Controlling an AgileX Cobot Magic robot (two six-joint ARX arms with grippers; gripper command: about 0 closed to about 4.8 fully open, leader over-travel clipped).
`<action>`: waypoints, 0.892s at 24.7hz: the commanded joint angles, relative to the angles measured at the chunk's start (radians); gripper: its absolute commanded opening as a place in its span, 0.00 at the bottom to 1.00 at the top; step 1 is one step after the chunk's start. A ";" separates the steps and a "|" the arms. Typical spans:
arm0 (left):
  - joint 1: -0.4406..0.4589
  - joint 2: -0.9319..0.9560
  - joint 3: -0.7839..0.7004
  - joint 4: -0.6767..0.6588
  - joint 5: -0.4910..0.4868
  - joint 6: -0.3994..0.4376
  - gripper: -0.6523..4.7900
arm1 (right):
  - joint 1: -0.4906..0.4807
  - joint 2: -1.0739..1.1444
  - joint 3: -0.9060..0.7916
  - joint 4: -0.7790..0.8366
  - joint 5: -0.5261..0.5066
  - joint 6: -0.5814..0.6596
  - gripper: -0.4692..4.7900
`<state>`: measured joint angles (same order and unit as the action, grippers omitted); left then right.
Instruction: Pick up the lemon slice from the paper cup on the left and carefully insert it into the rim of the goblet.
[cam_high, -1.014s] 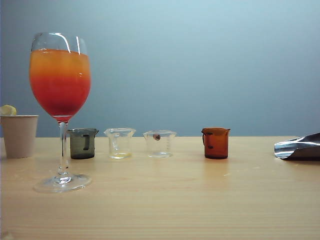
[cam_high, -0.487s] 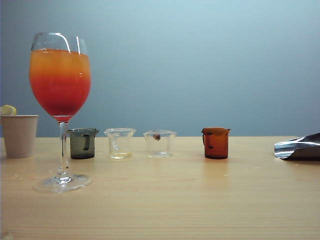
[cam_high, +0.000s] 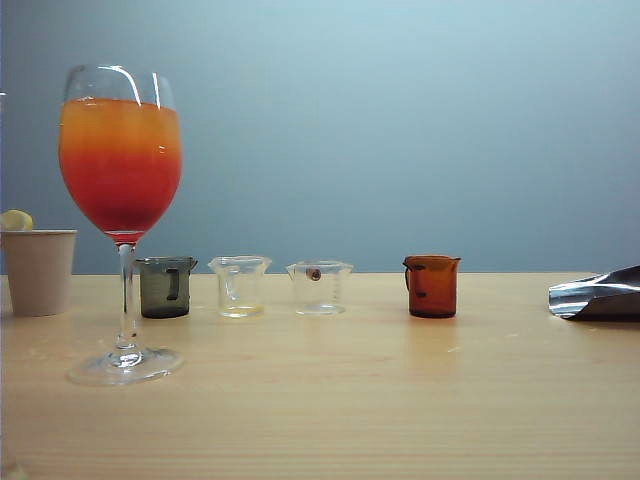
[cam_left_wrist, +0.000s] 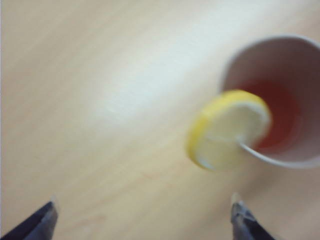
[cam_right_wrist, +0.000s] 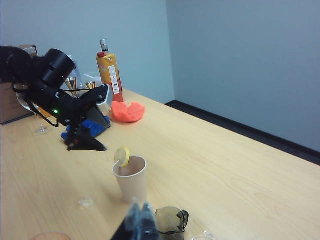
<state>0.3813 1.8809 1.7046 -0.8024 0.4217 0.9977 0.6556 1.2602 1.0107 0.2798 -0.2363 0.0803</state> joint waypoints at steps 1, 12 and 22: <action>0.000 0.016 0.003 0.080 0.003 -0.032 1.00 | 0.001 0.000 0.003 0.037 0.013 -0.003 0.08; -0.016 0.021 0.003 0.079 0.126 -0.307 1.00 | 0.001 0.050 0.003 0.088 0.036 -0.002 0.08; -0.017 0.021 0.003 0.060 0.209 -0.401 1.00 | 0.001 0.055 0.003 0.091 0.036 -0.002 0.08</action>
<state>0.3630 1.9053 1.7046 -0.7444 0.6212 0.5953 0.6556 1.3182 1.0107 0.3508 -0.2024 0.0803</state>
